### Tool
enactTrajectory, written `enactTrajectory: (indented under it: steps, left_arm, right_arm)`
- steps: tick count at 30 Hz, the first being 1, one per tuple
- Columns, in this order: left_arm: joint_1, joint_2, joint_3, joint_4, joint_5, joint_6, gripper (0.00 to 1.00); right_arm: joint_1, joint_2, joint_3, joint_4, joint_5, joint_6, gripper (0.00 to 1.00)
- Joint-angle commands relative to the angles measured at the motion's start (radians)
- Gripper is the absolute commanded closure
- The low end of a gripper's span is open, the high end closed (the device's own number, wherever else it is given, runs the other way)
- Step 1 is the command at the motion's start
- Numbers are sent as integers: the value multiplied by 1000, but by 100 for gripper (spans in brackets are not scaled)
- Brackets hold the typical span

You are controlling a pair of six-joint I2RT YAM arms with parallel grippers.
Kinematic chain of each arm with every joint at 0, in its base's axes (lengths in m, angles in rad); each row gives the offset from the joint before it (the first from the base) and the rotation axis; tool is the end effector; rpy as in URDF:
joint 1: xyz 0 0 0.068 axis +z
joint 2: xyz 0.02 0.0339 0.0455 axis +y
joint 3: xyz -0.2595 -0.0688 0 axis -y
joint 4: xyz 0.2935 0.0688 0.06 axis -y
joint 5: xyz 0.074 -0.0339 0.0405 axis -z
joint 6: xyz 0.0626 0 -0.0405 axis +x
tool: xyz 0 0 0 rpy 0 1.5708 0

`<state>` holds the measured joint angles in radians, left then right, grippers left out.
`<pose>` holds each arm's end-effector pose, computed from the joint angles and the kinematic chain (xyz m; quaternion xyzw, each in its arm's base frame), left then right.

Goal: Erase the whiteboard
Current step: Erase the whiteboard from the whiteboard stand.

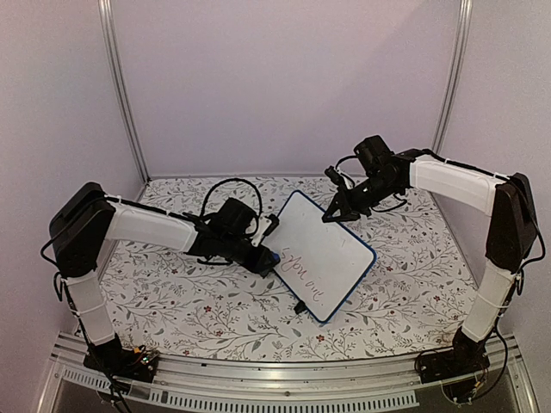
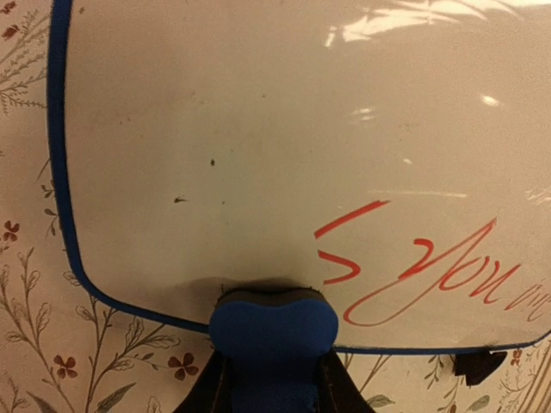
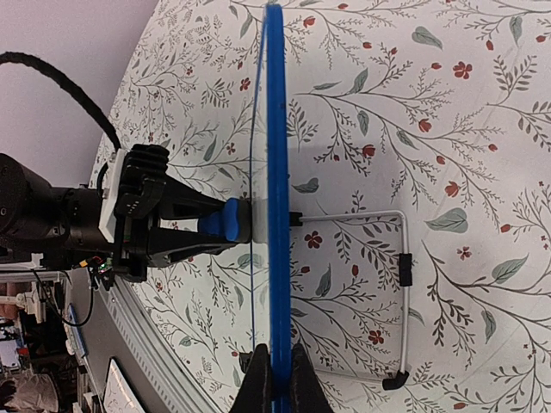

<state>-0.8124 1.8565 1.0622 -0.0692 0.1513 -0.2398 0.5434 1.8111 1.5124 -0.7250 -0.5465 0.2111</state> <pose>0.2888 -0.3186 0.0919 0.2893 0.8900 -0.2347 0.2630 0.3651 0.2586 0.2276 -0.2252 0.9023 0.3374 0.1461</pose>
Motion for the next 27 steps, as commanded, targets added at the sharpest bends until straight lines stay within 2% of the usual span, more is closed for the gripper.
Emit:
enactTrajectory:
  steps: [1,11,18,27]
  left_arm:
    - [-24,-23,18,-85,9,26,100]
    - [3,-117,82,-88,-71,62,100]
    - [8,-53,155,-90,-36,87,100]
    - [7,38,140,-38,5,69,100]
  right_arm:
    - [43,24,-30,-101,49,-25,100]
    - [43,23,-28,-102,47,-24,100]
    - [43,26,-26,-101,48,-25,100]
    - [44,22,-27,-105,48,-25,100]
